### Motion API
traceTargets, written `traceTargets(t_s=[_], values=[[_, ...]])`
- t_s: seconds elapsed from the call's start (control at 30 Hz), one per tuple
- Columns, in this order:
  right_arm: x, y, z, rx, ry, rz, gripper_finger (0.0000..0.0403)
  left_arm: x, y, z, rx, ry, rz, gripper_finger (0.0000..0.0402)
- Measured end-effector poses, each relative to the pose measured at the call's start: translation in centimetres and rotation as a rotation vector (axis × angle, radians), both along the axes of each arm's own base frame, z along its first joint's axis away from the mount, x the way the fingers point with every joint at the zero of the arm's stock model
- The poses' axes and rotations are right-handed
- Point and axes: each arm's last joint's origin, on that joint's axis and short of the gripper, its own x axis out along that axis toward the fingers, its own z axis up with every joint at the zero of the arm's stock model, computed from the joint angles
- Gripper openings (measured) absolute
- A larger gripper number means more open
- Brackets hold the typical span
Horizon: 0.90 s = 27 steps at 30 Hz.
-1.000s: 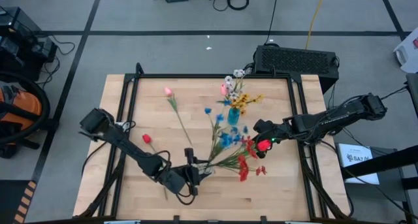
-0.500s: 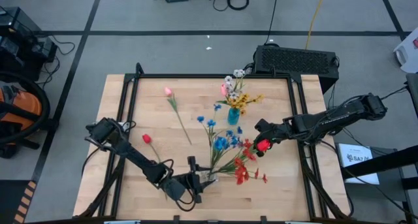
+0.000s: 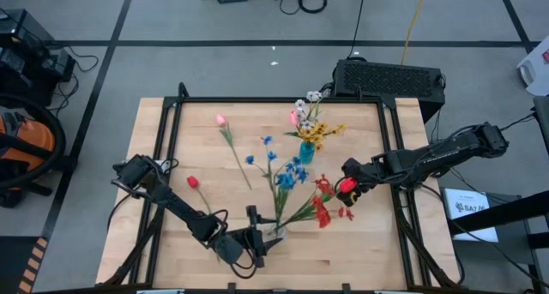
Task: Sort flowers into vase by color
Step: Adjust the transparent vase
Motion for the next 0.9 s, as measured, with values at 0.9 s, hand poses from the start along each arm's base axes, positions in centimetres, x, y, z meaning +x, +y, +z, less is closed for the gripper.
traceTargets(t_s=[0.9], values=[[-0.13,0.36,-0.02,0.01,0.006,-0.109,0.0175,-0.5,-0.81,0.14,0.037,-0.002,-0.033,0.0232]])
